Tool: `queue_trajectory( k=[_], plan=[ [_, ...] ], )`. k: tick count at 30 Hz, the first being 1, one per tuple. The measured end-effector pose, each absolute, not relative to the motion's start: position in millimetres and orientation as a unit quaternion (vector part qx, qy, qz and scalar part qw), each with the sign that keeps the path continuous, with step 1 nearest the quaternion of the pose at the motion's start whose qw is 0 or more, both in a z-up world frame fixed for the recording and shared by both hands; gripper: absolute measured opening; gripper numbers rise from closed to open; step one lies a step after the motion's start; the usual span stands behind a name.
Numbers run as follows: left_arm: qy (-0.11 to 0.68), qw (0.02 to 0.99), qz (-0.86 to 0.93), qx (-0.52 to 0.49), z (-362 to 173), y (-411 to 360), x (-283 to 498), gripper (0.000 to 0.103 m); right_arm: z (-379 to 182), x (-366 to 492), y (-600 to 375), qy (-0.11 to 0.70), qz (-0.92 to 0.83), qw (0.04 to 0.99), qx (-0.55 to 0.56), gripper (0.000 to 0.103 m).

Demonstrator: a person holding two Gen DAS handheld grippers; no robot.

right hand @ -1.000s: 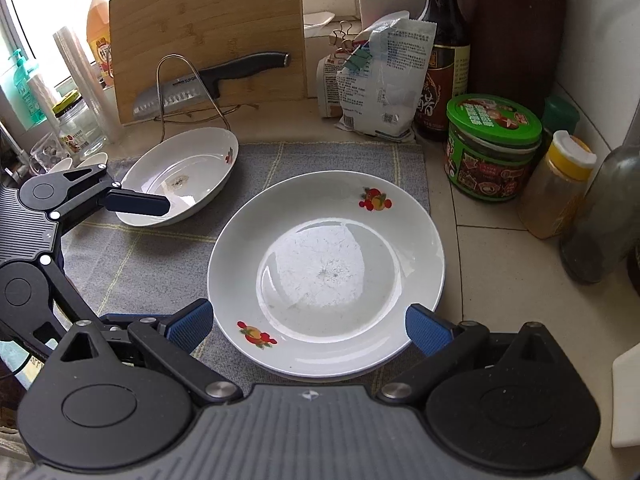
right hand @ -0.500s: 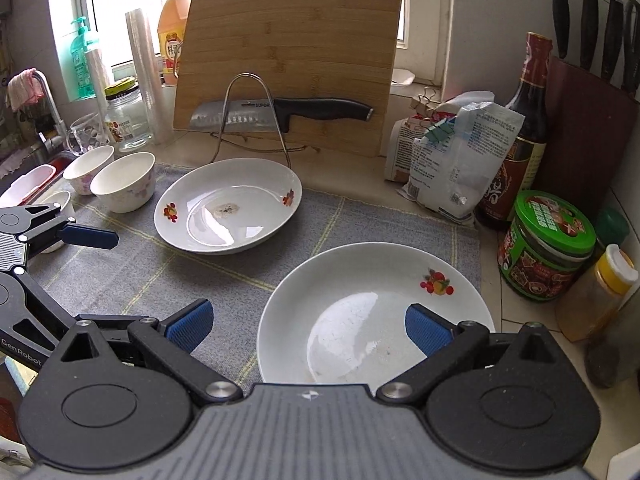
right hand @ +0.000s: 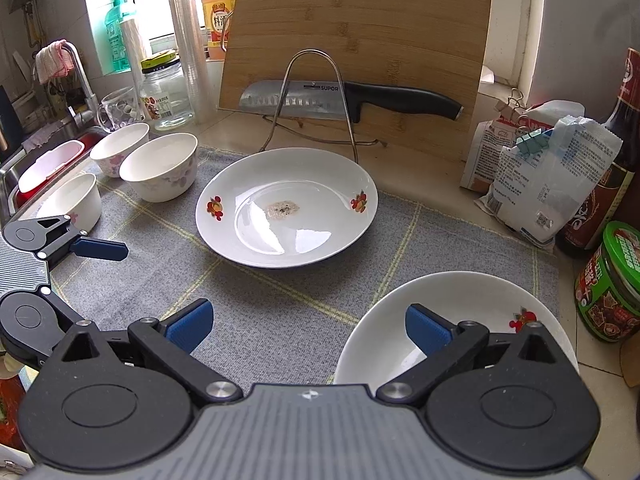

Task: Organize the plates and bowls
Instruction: 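Move the right tool toward the stained white flower plate by the knife, then close the right tool on the rim of the stained plate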

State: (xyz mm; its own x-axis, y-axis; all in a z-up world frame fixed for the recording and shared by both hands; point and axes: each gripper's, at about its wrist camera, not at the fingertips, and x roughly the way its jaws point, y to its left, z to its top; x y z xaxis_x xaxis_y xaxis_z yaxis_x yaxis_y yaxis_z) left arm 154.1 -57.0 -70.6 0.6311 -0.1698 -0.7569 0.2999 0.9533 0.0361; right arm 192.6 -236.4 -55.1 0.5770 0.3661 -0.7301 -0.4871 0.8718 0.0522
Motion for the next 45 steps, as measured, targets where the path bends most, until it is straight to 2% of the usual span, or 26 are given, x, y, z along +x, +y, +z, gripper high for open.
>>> queue_trajectory(
  k=[21, 45],
  plan=[
    [0.396, 0.897, -0.179, 0.082, -91, -60, 209, 0.103, -63, 232, -217, 0.442, 0.208, 0.870, -0.069, 0.103],
    [0.370, 0.909, -0.178, 0.073, -94, -60, 215, 0.103, -93, 351, -192, 0.507, 0.296, 0.808, -0.052, 0.103]
  ],
)
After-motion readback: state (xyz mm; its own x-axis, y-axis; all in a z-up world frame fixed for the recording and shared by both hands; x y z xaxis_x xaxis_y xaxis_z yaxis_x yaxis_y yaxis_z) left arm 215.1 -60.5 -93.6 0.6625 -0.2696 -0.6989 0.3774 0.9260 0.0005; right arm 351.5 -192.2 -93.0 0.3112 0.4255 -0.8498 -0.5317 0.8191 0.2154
